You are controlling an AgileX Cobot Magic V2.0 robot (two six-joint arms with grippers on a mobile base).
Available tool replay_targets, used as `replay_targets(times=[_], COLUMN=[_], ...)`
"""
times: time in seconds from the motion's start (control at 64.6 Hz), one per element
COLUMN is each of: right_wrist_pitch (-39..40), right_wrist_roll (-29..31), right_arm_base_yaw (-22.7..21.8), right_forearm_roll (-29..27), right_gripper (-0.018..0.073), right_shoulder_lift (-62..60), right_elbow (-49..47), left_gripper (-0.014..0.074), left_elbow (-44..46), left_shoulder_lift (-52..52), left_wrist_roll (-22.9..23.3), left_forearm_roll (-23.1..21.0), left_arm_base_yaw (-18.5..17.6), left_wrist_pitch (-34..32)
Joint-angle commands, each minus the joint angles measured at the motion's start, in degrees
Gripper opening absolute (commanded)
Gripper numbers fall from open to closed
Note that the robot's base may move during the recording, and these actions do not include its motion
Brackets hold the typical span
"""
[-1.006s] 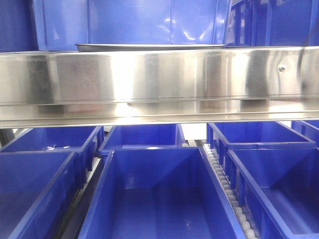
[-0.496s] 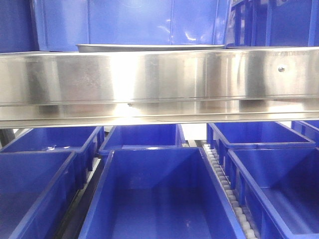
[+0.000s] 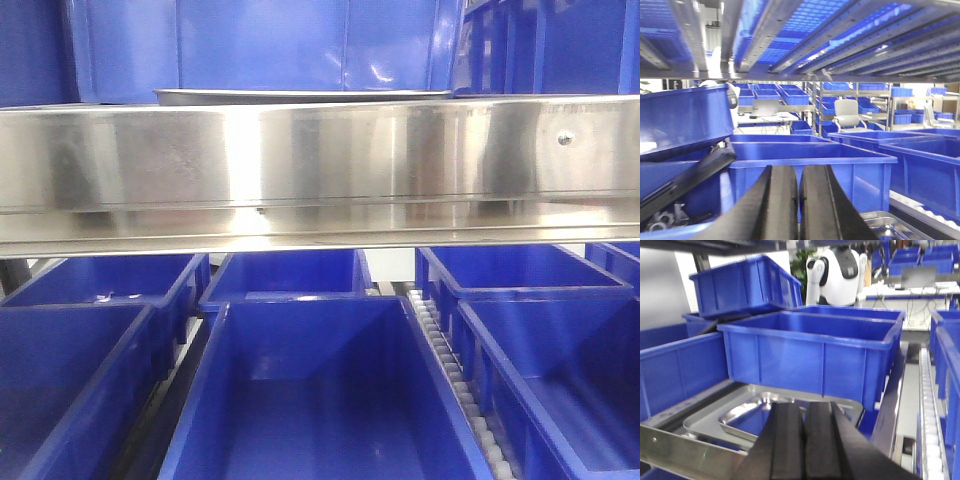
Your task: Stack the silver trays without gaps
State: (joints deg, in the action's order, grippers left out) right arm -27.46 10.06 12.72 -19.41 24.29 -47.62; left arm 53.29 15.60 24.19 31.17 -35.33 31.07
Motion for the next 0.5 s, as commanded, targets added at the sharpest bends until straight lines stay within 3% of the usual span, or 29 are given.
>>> replay_targets(times=[0.0,0.48], right_wrist_pitch=[2.2,2.2], right_wrist_roll=[0.6,0.6], right_arm_base_yaw=[-0.1,-0.1], right_forearm_roll=[-0.3,-0.3], right_gripper=[-0.0078,-0.0078], right_shoulder_lift=[-1.7,-2.2], right_elbow=[0.2,0.2], left_gripper=[0.0011,0.0011], left_elbow=[-0.1,-0.1], left_shoulder_lift=[-1.7,-3.5], left_wrist_roll=[0.5,0.5], left_forearm_roll=[0.1,-1.3], left_arm_base_yaw=[0.3,0.3], left_wrist_pitch=[0.1,0.4])
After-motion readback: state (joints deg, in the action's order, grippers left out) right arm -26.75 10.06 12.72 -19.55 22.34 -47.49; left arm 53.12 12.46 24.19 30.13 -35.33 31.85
